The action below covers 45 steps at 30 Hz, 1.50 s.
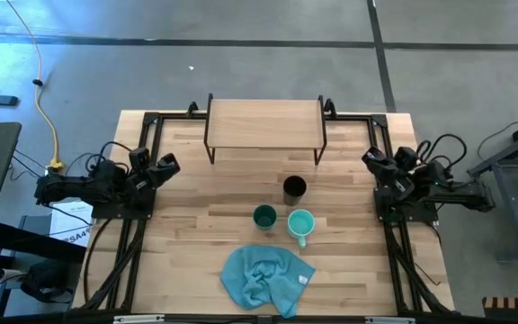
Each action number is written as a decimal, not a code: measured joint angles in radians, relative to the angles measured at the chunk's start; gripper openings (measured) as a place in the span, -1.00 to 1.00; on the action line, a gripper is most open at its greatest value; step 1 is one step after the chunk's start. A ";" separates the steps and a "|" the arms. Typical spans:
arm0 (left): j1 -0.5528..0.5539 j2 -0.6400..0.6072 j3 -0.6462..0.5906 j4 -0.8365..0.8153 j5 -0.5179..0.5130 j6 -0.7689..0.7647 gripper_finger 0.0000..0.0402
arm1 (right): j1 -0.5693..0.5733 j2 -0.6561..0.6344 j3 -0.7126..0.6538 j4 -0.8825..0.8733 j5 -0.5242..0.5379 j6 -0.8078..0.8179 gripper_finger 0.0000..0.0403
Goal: Stack small to large cups/mugs on shelf
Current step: Put the black cup on the shelf
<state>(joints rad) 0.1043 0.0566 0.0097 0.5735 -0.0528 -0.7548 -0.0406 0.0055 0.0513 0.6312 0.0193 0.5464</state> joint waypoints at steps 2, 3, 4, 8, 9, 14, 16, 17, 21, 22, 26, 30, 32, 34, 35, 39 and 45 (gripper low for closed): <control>0.000 0.000 0.000 -0.001 0.000 -0.015 -0.85 | 0.000 0.000 0.000 0.001 0.006 0.000 -0.67; 0.000 0.000 0.000 0.001 0.000 -0.020 -0.85 | 0.000 0.002 0.000 0.002 0.015 0.015 -0.67; 0.000 0.000 0.000 0.002 0.000 -0.021 -0.85 | 0.000 0.007 0.001 0.001 0.030 0.039 -0.67; 0.000 0.000 0.000 -0.004 0.000 -0.006 -0.85 | 0.000 0.077 0.083 -0.111 0.006 0.054 -0.67; 0.000 0.000 0.000 -0.012 0.000 -0.005 -0.85 | 0.000 0.111 0.122 -0.151 -0.008 0.040 -0.67; 0.000 0.000 0.000 -0.035 0.000 -0.003 -0.85 | 0.000 0.311 0.380 -0.444 -0.071 -0.152 -0.67; 0.000 0.000 0.000 -0.042 0.000 -0.002 -0.85 | 0.000 0.386 0.501 -0.625 -0.057 -0.208 -0.67; 0.000 0.000 0.000 -0.044 0.000 -0.003 -0.85 | 0.000 0.423 0.559 -0.710 -0.038 -0.217 -0.67; 0.000 0.000 0.000 -0.055 0.027 -0.009 -0.85 | 0.000 0.560 0.774 -1.014 0.042 -0.230 -0.67; 0.000 0.000 0.000 -0.055 0.036 -0.009 -0.85 | 0.000 0.588 0.819 -1.076 0.044 -0.235 -0.67; 0.000 0.000 0.000 -0.049 0.045 0.046 -0.85 | 0.000 0.680 0.961 -1.281 0.044 -0.238 -0.67; 0.000 0.000 0.001 -0.017 0.031 0.022 -0.85 | 0.000 0.730 1.039 -1.387 0.044 -0.217 -0.67; 0.000 0.007 0.002 -0.071 0.014 0.019 -0.85 | 0.000 0.740 1.052 -1.399 0.044 -0.202 -0.67; 0.000 0.029 0.001 -0.155 0.033 -0.012 -0.85 | 0.000 0.741 1.054 -1.402 0.044 -0.188 -0.67; 0.000 0.042 0.000 -0.182 0.048 -0.035 -0.85 | 0.000 0.741 1.053 -1.405 0.044 -0.185 -0.67; 0.000 0.100 0.000 -0.197 0.115 -0.107 -0.85 | 0.000 0.743 1.047 -1.460 0.055 -0.152 -0.67; 0.000 0.118 0.000 -0.122 0.064 -0.084 -0.85 | 0.000 0.760 1.047 -1.670 0.092 -0.004 -0.67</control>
<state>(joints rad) 0.1043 0.1744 0.0101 0.4513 0.0110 -0.8391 -0.0406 0.7652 1.0981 -1.0385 0.1108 0.5427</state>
